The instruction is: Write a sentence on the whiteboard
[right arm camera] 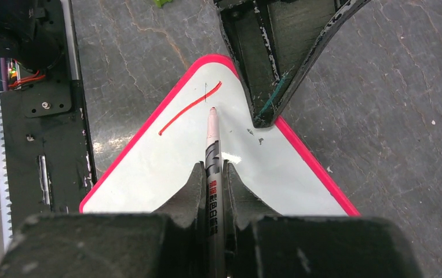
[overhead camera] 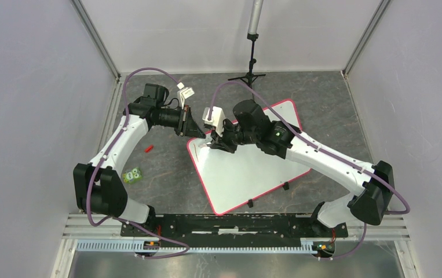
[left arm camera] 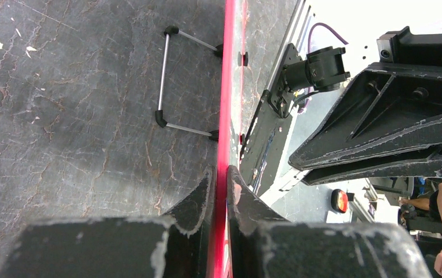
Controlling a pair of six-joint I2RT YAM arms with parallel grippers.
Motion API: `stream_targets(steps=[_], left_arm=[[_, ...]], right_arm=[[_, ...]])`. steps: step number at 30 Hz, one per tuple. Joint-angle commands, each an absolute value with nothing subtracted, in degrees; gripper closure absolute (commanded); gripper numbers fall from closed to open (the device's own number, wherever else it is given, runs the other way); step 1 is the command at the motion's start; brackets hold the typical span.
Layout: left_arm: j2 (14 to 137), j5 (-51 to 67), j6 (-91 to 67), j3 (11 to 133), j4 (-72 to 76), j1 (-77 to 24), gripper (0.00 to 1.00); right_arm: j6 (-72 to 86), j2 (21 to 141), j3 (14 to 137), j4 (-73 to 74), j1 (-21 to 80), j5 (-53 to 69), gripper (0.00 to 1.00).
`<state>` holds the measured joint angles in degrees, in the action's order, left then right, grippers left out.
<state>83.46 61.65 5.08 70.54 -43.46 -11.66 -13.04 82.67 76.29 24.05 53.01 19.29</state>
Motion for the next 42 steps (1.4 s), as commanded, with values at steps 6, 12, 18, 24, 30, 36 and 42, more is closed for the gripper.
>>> stream_targets(steps=[6,12,18,24,30,36,42], left_arm=[[81.5,61.7,6.3,71.4,-44.2,-11.9,0.98],[81.4,61.6,6.3,71.3,-44.2,-11.9,0.97],[81.6,61.4,6.4,71.1,-44.2,-11.9,0.98],[81.5,61.3,6.3,71.2,-44.2,-11.9,0.98],[81.5,61.1,6.2,71.2,-44.2,-11.9,0.98],[81.4,60.9,6.1,71.1,-44.2,-11.9,0.98],[81.1,60.8,6.2,70.9,-44.2,-11.9,0.98]], right_arm=[[-12.4,83.7,77.4,23.0,53.1,16.9,1.0],[-12.3,84.2,76.3,23.5,53.2,18.4,1.0],[-12.4,83.9,75.3,23.8,54.4,19.8,1.0],[-12.7,84.2,74.2,24.0,55.7,20.3,1.0],[-13.0,84.0,74.3,23.9,55.7,19.8,1.0],[-13.9,83.4,73.7,24.4,55.7,19.0,1.0],[-15.1,80.9,70.2,25.3,55.6,17.7,1.0]])
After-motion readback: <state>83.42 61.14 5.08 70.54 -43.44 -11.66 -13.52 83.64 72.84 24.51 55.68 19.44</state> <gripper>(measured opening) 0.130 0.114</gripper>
